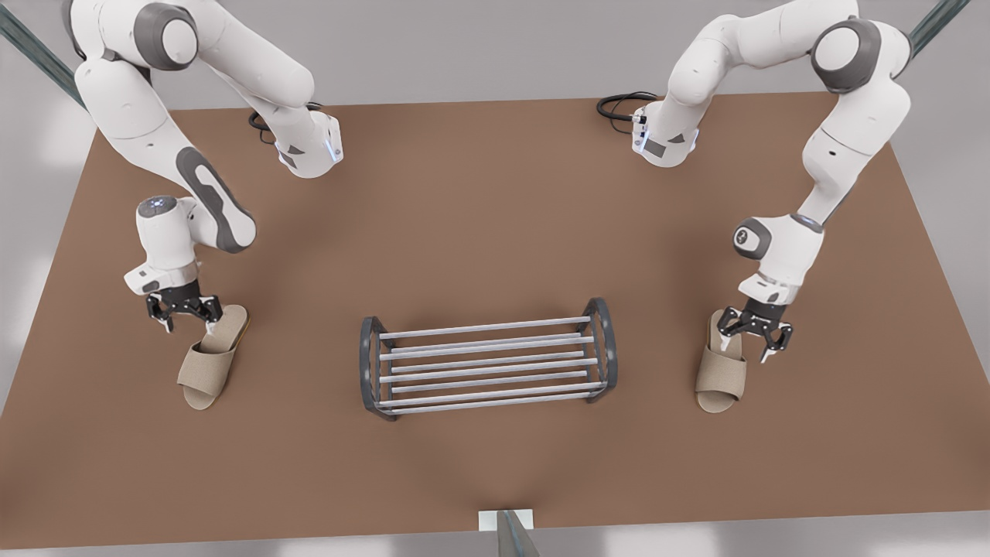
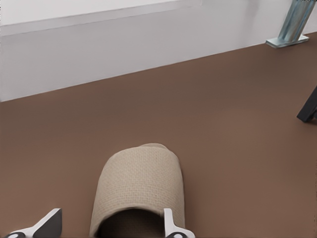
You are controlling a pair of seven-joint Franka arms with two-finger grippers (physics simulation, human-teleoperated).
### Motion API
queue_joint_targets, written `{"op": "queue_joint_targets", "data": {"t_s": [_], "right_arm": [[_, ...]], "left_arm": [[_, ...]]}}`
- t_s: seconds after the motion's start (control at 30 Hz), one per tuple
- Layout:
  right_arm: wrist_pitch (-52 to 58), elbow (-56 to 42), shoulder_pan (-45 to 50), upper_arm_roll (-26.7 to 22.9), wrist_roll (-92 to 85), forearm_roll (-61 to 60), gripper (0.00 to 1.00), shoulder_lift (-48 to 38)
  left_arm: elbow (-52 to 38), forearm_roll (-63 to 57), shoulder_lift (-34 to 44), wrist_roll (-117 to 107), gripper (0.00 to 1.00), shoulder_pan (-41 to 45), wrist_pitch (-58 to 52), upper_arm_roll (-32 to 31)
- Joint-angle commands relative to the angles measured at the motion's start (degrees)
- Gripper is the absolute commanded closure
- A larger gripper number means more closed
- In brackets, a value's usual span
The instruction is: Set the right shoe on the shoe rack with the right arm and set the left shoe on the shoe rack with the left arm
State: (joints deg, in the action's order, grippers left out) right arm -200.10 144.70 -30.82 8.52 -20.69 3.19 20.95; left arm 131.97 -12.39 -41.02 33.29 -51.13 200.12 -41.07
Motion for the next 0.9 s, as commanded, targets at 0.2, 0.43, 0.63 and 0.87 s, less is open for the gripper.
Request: {"op": "queue_joint_targets", "data": {"t_s": [0.2,0.43,0.63,0.87], "right_arm": [[-0.9,-2.0,-1.3,0.1,-10.2,2.2,0.00,3.7],[-1.0,-3.0,-2.7,0.1,-10.2,2.3,0.00,5.9],[-1.0,-4.7,-2.8,1.2,-9.3,-1.7,0.00,6.9],[-1.0,-5.5,-3.2,1.3,-9.3,-4.2,0.00,7.8]], "left_arm": [[-0.5,6.9,-0.3,-0.1,0.01,3.3,0.2,2.5],[-1.5,6.9,-0.9,0.0,0.01,4.3,0.2,4.3],[-2.7,6.9,-1.1,0.0,0.01,5.3,0.2,4.6],[-4.4,5.6,-2.8,0.0,0.01,6.0,0.2,6.0]]}}
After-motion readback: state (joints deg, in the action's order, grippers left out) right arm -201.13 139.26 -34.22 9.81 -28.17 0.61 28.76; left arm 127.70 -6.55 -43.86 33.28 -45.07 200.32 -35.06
